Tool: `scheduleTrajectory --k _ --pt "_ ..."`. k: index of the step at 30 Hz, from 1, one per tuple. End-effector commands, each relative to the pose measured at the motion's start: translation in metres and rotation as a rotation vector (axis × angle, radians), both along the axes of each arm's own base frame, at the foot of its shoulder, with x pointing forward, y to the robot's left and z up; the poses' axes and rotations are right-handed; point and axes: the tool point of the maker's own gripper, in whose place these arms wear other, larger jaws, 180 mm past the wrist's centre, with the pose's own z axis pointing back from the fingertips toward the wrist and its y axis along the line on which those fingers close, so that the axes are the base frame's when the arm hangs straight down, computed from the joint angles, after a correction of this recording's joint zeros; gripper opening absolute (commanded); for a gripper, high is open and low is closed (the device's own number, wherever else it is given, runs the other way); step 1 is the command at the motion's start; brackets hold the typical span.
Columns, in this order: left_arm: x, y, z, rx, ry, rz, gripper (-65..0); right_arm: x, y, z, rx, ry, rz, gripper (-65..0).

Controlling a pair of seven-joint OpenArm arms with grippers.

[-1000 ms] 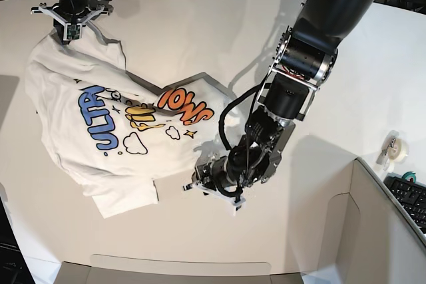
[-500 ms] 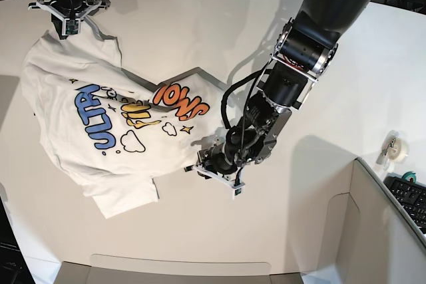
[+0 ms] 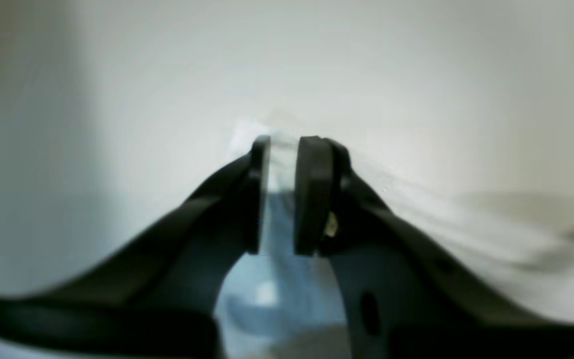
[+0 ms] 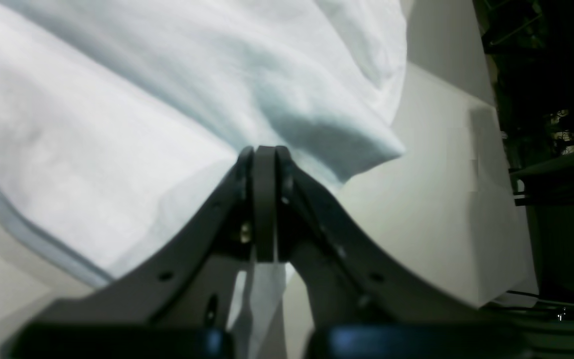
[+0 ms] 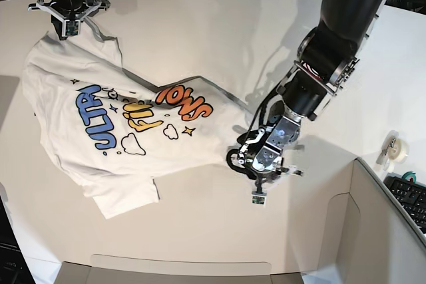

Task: Layout the t-shirt on the table in an organized manner, then fold the t-shirt properly

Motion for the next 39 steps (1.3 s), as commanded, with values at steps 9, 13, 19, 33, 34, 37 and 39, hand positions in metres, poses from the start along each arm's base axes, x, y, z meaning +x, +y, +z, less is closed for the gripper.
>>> scheduleTrajectory --k 9,13,19,33,34,37,39 --pt "0.044 0.063 0.096 0.331 -0.147 0.083 -56.2 -0.007 0.000 -0.009 0.037 0.051 -0.021 -65.0" --pt "0.063 0.067 0.168 0.122 -0.329 0.169 -55.9 0.001 0.002 0.000 0.036 0.015 -0.012 -65.0" --pt "0.042 0.046 0.243 -0.369 -0.481 0.079 -44.4 0.040 0.017 0.063 0.029 -0.179 0.031 -65.0" --pt "-0.137 -0.022 0.118 -0.718 -0.058 -0.092 -37.1 0.119 0.069 0.157 0.091 -0.535 0.154 -48.7" --pt "-0.145 -0.022 0.111 -0.718 -0.039 -0.085 -37.1 0.121 0.084 0.148 0.119 -0.489 0.201 -48.8" --pt "-0.165 -0.021 0.089 -0.720 0.000 -0.057 -37.1 0.119 0.146 0.119 0.211 -0.341 0.376 -48.8" --pt "-0.176 -0.021 0.077 -0.721 0.031 -0.043 -37.1 0.114 0.170 0.112 0.234 -0.305 0.448 -48.8"
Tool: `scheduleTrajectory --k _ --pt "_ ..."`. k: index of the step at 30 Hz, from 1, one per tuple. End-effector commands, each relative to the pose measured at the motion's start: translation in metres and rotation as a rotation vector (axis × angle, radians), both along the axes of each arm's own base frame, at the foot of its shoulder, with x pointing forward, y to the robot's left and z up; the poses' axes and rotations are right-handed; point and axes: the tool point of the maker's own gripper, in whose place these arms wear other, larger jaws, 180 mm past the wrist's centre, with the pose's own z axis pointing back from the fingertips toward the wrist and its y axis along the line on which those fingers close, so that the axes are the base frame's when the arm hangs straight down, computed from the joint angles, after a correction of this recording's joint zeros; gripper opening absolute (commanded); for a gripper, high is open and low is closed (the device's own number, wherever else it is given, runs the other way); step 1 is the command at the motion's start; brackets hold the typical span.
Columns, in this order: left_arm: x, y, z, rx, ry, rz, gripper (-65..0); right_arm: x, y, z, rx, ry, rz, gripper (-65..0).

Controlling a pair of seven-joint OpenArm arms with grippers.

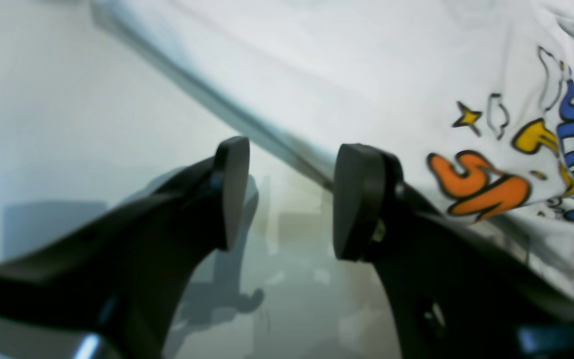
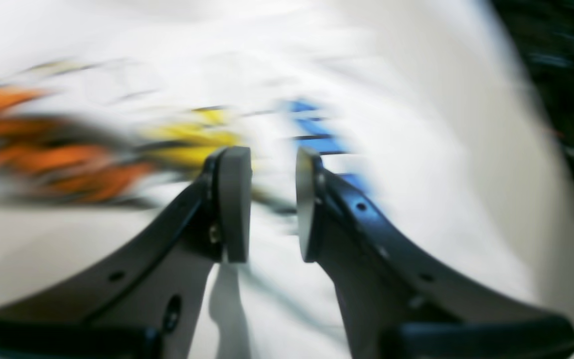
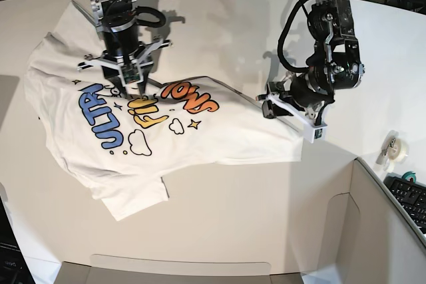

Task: Layout the t-shirt on the table in an organized manner, then fold the t-shirt properly

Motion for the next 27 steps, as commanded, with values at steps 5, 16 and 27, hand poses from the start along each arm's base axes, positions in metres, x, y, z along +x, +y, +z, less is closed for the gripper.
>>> scheduleTrajectory --k 5,16,27 --pt "-0.026 0.000 -0.018 -0.005 0.048 0.004 -37.1 0.001 0.013 0.001 -0.023 0.018 0.036 -48.9" --pt "-0.032 0.001 -0.023 -0.004 0.055 0.011 -37.2 -0.015 0.027 -0.064 -0.162 0.461 0.020 -48.9" --pt "-0.046 0.001 -0.033 -0.004 0.089 0.014 -37.3 0.007 0.052 -0.125 -0.211 0.657 0.006 -48.9"
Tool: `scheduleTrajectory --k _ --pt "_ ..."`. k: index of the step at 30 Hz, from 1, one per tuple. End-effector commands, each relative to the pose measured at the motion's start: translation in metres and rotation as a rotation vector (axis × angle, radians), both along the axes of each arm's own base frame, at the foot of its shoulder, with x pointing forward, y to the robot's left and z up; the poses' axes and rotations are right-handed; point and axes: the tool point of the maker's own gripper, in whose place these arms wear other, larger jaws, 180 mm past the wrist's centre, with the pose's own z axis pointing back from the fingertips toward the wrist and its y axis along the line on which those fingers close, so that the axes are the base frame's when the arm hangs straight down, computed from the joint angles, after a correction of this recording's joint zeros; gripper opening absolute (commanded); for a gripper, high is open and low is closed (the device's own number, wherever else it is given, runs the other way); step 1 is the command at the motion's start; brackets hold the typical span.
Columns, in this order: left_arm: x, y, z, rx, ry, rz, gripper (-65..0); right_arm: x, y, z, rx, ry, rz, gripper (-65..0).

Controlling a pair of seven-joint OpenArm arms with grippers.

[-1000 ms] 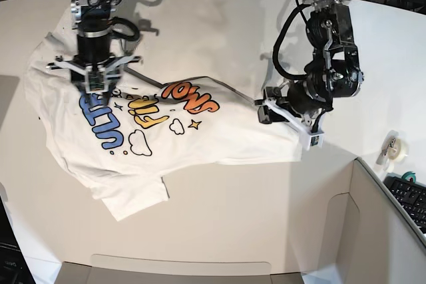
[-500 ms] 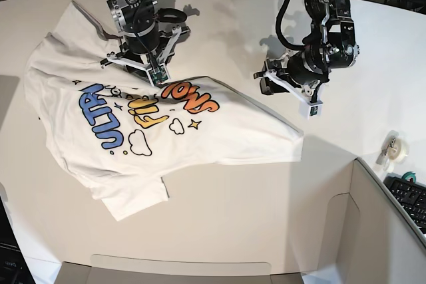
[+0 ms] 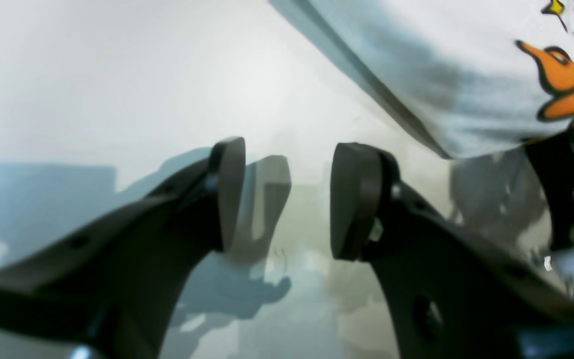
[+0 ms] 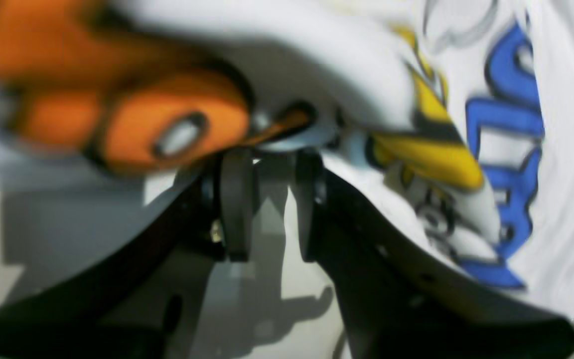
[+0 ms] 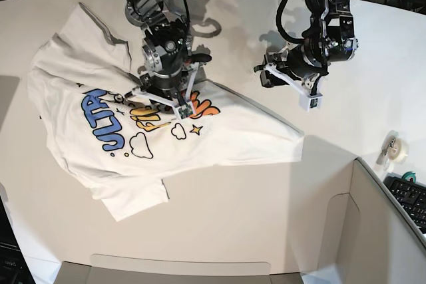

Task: Layout the t-shirt on the table in an organized manner, then fold the t-shirt properly

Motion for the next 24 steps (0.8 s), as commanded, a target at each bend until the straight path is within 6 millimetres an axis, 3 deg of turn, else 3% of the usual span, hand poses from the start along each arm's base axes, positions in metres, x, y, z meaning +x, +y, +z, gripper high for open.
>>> scheduleTrajectory --k 1,5,7,10,13,16,18,21,24 --pt "0.003 0.000 0.007 -0.004 -0.023 -0.003 -37.3 -0.023 0.010 -0.025 0.035 0.135 0.017 -48.9" --pt "0.003 0.000 0.007 -0.004 -0.023 -0.003 -37.3 -0.002 0.031 -0.010 0.094 0.052 0.042 -48.9" --pt "0.003 0.000 0.007 -0.002 -0.023 -0.003 -37.3 0.008 0.036 0.010 0.122 -0.010 0.048 -48.9" --pt "0.004 0.005 0.007 0.011 -0.031 -0.002 -37.3 0.023 0.035 0.055 0.176 -0.156 0.049 -48.9" --pt "0.007 0.016 0.008 0.041 -0.062 0.011 -37.3 0.038 0.003 0.085 0.191 -0.263 -0.026 -48.9" --pt "0.003 0.025 0.004 0.066 -0.073 0.022 -37.3 0.046 -0.047 0.092 0.190 -0.308 -0.172 -49.0" --pt "0.001 0.026 0.002 0.067 -0.080 0.031 -37.3 0.046 -0.059 0.091 0.180 -0.305 -0.200 -49.0" --pt "-0.001 0.026 0.001 0.065 -0.082 0.036 -37.3 0.039 -0.043 0.087 0.184 -0.292 -0.148 -48.6" --pt "0.000 0.026 -0.002 0.063 -0.076 0.039 -37.1 0.026 0.011 0.096 0.217 -0.296 0.008 -48.6"
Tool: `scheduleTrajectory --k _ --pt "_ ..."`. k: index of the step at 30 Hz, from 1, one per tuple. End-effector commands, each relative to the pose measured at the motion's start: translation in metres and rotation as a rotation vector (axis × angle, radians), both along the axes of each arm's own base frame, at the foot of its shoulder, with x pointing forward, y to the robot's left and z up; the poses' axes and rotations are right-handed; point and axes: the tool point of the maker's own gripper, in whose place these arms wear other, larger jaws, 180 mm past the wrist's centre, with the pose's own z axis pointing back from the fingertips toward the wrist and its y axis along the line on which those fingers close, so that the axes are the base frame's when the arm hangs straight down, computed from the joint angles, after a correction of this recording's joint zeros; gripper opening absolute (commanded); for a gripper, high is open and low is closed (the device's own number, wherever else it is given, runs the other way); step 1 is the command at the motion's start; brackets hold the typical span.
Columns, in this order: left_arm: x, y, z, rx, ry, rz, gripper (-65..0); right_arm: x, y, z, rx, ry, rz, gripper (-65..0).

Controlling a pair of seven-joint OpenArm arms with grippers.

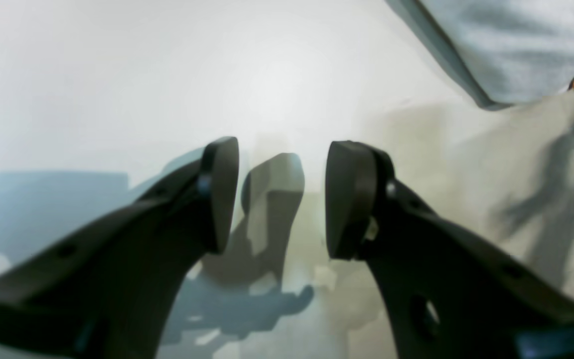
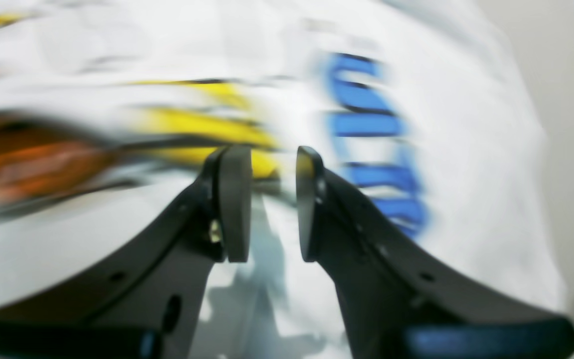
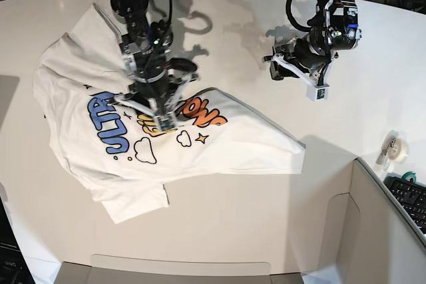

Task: Layout the t-shirt on the table in an organized manner, then fold the t-shirt properly

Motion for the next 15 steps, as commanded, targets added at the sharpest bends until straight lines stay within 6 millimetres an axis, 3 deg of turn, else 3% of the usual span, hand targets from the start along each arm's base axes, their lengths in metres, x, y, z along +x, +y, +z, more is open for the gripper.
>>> scheduleTrajectory --k 1,5,8,13,15 --pt "0.008 0.002 0.007 -0.001 -0.036 0.005 -37.1 0.005 0.016 0.021 0.006 -0.074 0.053 -48.6" --pt "0.014 0.005 0.000 -0.010 -0.020 0.023 -35.1 -0.016 0.048 0.028 -0.081 -0.128 0.218 -48.6" --pt "0.028 0.003 0.000 -0.092 -0.022 0.086 -32.2 -0.018 0.037 0.037 -0.159 -0.178 0.209 -48.8" --pt "0.047 -0.007 -0.010 -0.284 0.026 0.159 -32.0 0.002 -0.027 0.062 -0.272 -0.271 -0.050 -48.9" --pt "0.049 -0.010 -0.018 -0.325 0.069 0.170 -32.0 0.009 -0.052 0.061 -0.312 -0.267 -0.132 -48.9"
